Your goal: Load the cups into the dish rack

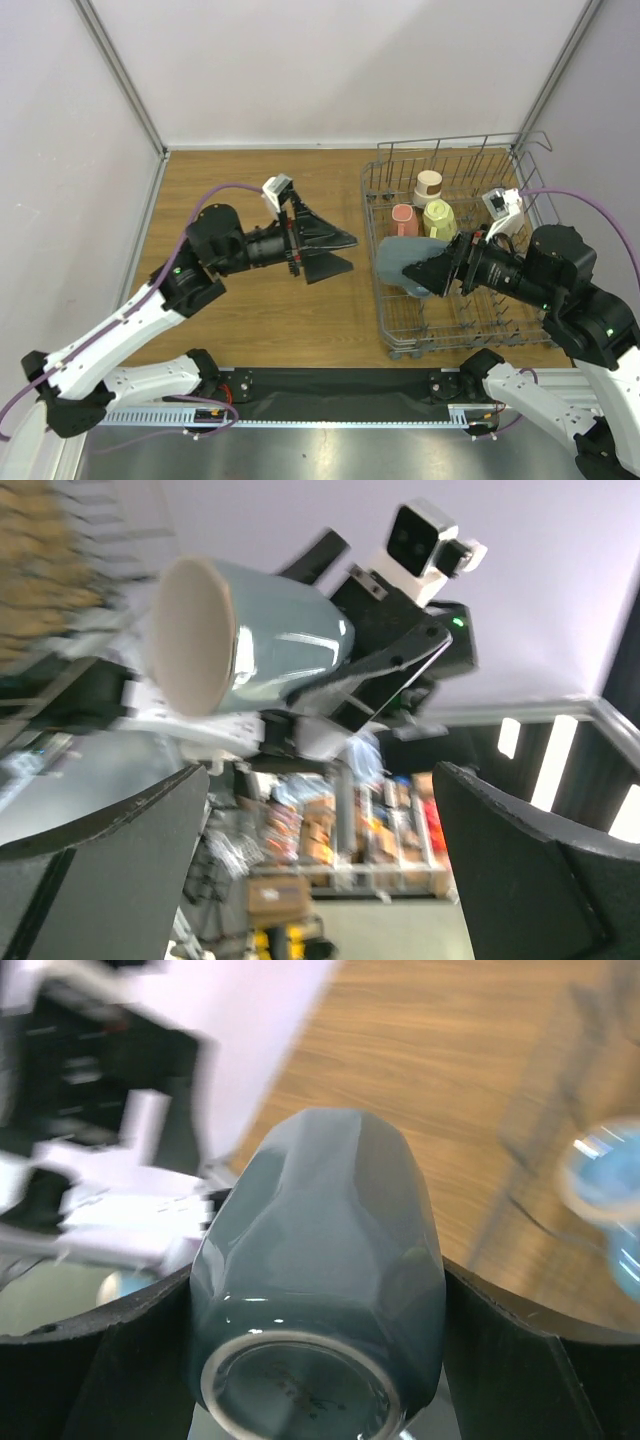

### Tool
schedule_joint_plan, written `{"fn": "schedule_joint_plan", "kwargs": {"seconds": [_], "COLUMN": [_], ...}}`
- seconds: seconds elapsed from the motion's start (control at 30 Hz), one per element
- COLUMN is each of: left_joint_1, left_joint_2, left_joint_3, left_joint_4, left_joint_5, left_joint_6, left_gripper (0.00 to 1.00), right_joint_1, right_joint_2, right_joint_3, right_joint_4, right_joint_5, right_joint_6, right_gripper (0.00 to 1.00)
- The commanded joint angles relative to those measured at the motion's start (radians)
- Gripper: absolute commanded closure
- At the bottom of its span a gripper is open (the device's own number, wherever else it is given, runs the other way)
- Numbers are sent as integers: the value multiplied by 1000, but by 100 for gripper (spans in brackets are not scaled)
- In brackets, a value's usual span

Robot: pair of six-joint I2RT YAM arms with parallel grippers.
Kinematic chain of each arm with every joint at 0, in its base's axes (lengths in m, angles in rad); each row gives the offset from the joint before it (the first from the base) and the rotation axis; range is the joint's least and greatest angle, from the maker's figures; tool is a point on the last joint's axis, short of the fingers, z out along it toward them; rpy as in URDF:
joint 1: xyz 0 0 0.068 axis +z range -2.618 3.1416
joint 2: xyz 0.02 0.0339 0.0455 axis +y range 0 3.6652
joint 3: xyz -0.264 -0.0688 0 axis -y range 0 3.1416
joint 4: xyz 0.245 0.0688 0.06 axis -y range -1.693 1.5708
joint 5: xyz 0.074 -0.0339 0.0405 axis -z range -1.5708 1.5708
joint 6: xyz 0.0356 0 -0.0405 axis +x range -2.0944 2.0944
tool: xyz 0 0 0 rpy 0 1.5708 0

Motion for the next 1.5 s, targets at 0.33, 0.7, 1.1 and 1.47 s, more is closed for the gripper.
{"fn": "schedule_joint_plan", "kwargs": {"seconds": [0.33,0.7,1.1,1.47], "left_joint_1": [18,38,198,271], "left_joint_2": [48,194,79,38], "left_joint_3": [287,437,230,193], "left_joint_4": [-587,-810,-743,-738], "left_joint_5": [-238,-396,-385,-358], "left_joint_6": [417,852,1162,1296], "left_gripper": [0,0,0,0], "right_joint_1": [-1,-376,-935,-934], "right_joint_2": [66,346,445,407], "right_joint_3": [160,237,127,-24], "right_joint_4": [-477,-623,-568,-620], "right_joint_5": [643,788,492,478], "right_joint_6": [166,183,48,112], "right_gripper": [100,100,100,100]}}
